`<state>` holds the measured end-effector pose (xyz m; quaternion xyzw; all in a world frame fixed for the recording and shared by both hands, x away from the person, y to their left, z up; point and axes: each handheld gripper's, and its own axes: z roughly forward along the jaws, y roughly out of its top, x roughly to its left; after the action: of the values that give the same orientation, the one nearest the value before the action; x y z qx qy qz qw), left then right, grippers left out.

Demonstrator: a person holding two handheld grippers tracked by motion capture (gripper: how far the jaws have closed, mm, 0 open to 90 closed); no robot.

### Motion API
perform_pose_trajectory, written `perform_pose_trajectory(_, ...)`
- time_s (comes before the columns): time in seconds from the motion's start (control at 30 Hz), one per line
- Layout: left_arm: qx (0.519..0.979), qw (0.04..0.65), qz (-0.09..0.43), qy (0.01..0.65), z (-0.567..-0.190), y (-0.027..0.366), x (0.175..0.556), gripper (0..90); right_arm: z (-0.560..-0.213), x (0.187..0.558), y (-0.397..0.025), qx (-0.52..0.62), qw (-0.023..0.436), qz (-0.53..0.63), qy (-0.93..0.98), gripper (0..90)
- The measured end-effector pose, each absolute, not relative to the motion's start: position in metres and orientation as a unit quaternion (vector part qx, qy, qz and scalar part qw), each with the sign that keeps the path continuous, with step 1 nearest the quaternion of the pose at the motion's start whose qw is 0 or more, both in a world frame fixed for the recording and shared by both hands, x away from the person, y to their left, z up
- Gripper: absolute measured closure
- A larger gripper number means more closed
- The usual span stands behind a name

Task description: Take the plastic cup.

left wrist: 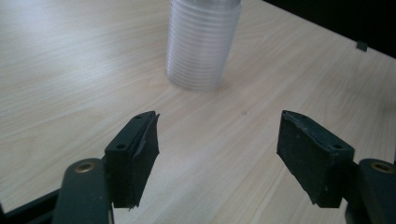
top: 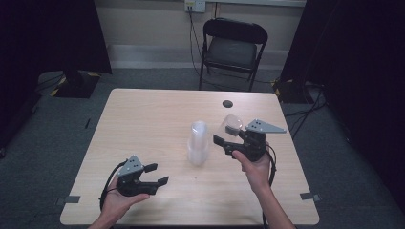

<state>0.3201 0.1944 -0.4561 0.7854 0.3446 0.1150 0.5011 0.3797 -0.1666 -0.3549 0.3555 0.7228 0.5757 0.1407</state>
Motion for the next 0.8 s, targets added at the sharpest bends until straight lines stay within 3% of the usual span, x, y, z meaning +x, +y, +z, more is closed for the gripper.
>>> perform_pose_trajectory(0.17,0.79,0.498,0.127,0.335,-0.454,0.188,0.318,33.2,-0.368,0.372,-0.166,0.357,0.125,0.572,0.728,34.6)
perform_pose_trajectory(0.53,0.793,0.511,0.136,0.301,-0.441,0.153,0.328,31.2,-0.375,0.361,-0.163,0.361,0.083,0.563,0.739,34.6)
perform_pose_trajectory(0.63,0.786,0.526,0.124,0.299,-0.439,0.141,0.33,38.2,-0.376,0.357,-0.164,0.362,0.068,0.569,0.735,34.6)
perform_pose_trajectory(0.8,0.79,0.534,0.127,0.272,-0.435,0.117,0.334,39.8,-0.38,0.355,-0.165,0.37,0.043,0.573,0.73,34.7)
